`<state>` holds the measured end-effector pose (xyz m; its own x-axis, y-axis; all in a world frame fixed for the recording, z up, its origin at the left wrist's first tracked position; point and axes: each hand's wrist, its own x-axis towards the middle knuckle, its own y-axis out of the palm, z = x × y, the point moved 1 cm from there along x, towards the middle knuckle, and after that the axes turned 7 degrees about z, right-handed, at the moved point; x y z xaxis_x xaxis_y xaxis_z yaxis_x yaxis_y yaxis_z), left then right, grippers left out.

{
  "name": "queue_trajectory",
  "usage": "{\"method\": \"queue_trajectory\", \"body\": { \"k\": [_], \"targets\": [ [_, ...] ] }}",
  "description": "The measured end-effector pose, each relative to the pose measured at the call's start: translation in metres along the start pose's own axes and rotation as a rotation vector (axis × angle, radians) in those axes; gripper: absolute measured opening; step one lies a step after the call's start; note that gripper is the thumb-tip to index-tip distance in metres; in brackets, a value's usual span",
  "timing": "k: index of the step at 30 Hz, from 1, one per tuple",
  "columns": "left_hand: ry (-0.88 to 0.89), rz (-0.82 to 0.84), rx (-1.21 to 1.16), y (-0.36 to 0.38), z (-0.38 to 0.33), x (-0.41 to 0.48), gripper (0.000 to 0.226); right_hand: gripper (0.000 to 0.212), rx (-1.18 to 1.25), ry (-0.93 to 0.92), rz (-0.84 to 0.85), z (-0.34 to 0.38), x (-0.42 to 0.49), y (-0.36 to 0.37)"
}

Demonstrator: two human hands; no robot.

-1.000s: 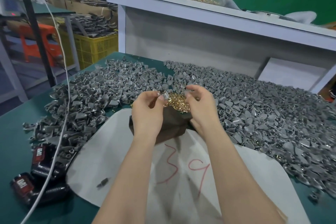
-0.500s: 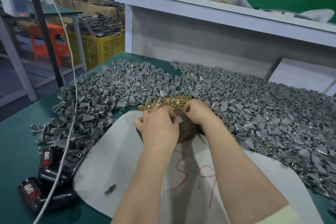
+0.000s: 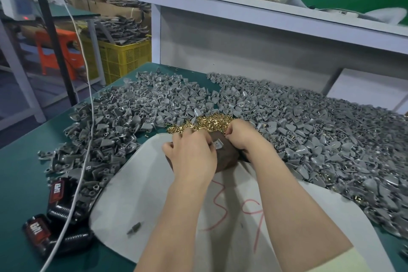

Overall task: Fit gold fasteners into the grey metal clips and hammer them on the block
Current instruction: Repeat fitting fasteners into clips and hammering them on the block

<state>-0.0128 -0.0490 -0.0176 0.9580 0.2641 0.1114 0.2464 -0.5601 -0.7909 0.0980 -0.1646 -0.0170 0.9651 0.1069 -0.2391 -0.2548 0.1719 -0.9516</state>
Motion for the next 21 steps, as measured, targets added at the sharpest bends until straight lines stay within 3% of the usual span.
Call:
{"method": "queue_trajectory", "body": {
  "k": [5, 10, 17, 21],
  "targets": [
    [0.004, -0.002, 0.002, 0.000, 0.000, 0.000, 0.012, 0.022, 0.076, -0.022, -0.078, -0.002, -0.003, 0.000],
    [-0.003, 0.001, -0.005, -0.001, -0.001, 0.000, 0.011, 0.016, 0.426, -0.051, -0.273, -0.007, -0.023, -0.015],
    [0.008, 0.025, 0.008, -0.001, -0.003, 0.000, 0.012, 0.015, 0.941, -0.146, -0.190, -0.018, -0.068, -0.015],
    [0.019, 0.019, 0.016, 0.000, -0.005, -0.001, 0.013, 0.019, 1.111, -0.215, -0.189, -0.018, -0.079, 0.000]
  ]
}}
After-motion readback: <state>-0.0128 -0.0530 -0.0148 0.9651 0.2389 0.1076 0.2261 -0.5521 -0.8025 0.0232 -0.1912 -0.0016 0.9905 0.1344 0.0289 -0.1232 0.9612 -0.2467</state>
